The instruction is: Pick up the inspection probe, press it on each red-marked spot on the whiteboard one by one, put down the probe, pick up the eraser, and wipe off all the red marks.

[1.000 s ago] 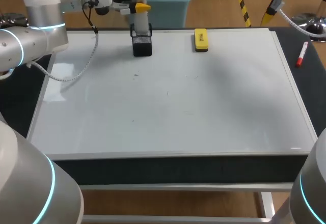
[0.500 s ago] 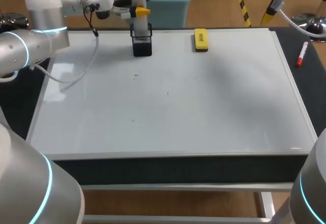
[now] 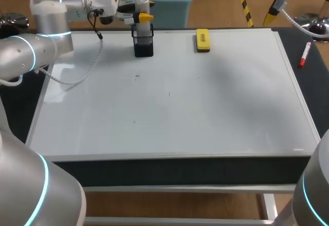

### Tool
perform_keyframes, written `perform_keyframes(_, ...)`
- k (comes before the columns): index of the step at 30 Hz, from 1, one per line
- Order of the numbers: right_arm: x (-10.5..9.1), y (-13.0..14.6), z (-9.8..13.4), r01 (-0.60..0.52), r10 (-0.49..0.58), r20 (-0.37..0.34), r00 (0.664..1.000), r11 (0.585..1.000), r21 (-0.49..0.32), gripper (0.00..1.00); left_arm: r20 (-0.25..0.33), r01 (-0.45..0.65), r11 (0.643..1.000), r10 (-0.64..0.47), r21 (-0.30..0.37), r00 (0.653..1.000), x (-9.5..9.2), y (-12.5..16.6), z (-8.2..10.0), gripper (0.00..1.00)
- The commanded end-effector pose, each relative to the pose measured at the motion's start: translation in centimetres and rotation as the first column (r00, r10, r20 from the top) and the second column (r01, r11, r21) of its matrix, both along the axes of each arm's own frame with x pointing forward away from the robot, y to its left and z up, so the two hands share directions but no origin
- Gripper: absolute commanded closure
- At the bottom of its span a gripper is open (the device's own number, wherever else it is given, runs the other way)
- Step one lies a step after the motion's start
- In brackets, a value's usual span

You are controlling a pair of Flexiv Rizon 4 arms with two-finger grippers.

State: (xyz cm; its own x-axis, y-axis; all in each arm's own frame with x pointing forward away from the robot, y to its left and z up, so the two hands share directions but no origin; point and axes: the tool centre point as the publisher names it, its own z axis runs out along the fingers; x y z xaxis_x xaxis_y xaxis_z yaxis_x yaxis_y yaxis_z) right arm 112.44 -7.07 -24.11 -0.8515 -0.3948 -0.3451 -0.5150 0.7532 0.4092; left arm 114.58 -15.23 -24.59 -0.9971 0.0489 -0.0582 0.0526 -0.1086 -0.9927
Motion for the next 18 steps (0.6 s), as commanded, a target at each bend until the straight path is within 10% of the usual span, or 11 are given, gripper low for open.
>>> perform_keyframes(1, 0.0, 0.0, 0.1, -0.001, 0.001, -0.001, 1.000, 1.000, -0.005, 0.00, 0.001, 0.004, 1.000, -0.004, -0.006, 1.000, 0.4, 0.1, -0.8, 1.00)
perform_keyframes(18, 0.0, 0.0, 0.1, -0.001, 0.001, -0.001, 1.000, 1.000, -0.005, 0.00, 0.008, -0.003, 1.000, 0.003, -0.010, 1.000, 0.7, 0.2, -2.4, 1.00)
